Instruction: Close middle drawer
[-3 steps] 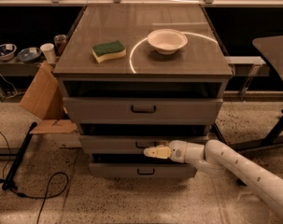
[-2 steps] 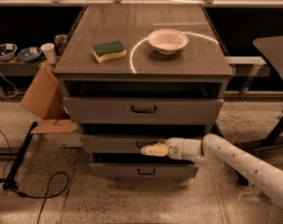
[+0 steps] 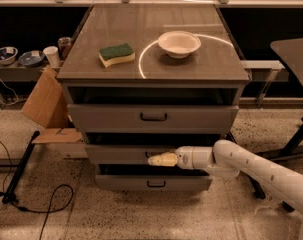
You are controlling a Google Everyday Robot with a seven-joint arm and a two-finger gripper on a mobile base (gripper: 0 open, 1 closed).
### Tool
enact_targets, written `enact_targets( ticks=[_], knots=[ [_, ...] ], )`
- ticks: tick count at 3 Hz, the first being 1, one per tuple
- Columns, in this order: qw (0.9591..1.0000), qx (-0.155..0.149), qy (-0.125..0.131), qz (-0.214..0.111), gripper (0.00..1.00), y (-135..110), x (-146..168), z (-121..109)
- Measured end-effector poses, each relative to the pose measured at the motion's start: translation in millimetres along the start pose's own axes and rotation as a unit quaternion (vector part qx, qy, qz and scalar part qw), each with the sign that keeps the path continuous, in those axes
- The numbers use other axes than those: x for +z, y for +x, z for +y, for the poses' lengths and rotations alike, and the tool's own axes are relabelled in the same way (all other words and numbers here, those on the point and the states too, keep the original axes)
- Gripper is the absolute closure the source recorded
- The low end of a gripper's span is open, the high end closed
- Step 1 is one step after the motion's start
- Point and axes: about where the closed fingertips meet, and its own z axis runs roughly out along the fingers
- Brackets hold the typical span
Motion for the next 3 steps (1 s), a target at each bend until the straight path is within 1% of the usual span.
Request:
enact_targets(
  ticks=[1, 3],
  knots=[
    [0.9997, 0.001, 0.022, 0.014, 0.0, -0.6, 2.2, -0.5],
    [0.9973, 0.008, 0.051, 0.052, 0.0, -0.7, 7.3, -2.4]
  ],
)
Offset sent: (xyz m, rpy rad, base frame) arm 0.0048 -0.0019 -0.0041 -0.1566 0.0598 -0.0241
